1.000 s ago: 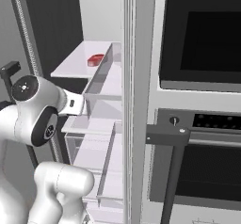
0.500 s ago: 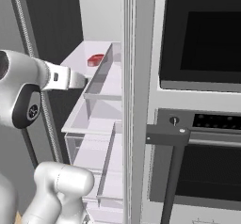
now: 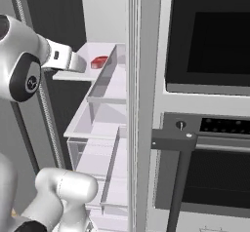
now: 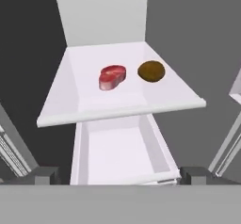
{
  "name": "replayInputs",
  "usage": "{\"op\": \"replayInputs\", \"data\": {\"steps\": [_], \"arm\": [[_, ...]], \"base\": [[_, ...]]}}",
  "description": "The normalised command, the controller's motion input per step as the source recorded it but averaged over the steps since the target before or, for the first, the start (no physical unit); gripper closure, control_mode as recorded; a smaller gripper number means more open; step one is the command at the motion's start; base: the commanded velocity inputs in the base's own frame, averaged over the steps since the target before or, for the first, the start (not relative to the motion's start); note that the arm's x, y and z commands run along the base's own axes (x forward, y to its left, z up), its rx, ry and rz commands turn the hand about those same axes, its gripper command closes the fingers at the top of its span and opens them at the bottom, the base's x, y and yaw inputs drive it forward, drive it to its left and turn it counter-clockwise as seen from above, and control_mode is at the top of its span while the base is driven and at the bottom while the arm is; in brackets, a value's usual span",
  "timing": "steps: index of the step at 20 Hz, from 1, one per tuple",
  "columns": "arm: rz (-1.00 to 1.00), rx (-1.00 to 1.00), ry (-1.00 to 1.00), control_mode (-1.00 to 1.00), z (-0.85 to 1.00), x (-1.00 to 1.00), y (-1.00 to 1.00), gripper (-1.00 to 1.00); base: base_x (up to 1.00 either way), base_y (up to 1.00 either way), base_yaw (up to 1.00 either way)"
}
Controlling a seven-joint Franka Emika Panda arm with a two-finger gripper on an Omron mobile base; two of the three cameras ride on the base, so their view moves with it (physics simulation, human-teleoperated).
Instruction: Place one avocado and one steak in each tupperware on the nearby counter, to pack two identical lunches.
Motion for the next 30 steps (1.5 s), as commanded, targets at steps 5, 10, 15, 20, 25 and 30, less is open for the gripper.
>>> {"op": "replayInputs", "data": {"steps": [5, 10, 15, 20, 25, 30], "arm": [[0.0, 0.0, 0.09, -1.0, -0.27, 0.72, 0.14, -1.0], [0.0, 0.0, 0.01, -1.0, -0.05, 0.71, 0.04, -1.0], [0.0, 0.0, 0.0, -1.0, -0.11, 0.59, 0.0, -1.0], [0.0, 0.02, 0.03, -1.0, -0.25, 0.58, -0.02, -1.0], [0.0, 0.06, 0.09, -1.0, -0.23, 0.58, -0.04, -1.0], [0.0, 0.06, 0.13, -1.0, 0.0, 0.54, 0.0, -1.0]], "base": [[0.0, 0.0, 0.0], [0.0, 0.0, 0.0], [0.0, 0.0, 0.0], [0.0, 0.0, 0.0], [0.0, 0.0, 0.0], [0.0, 0.0, 0.0]]}}
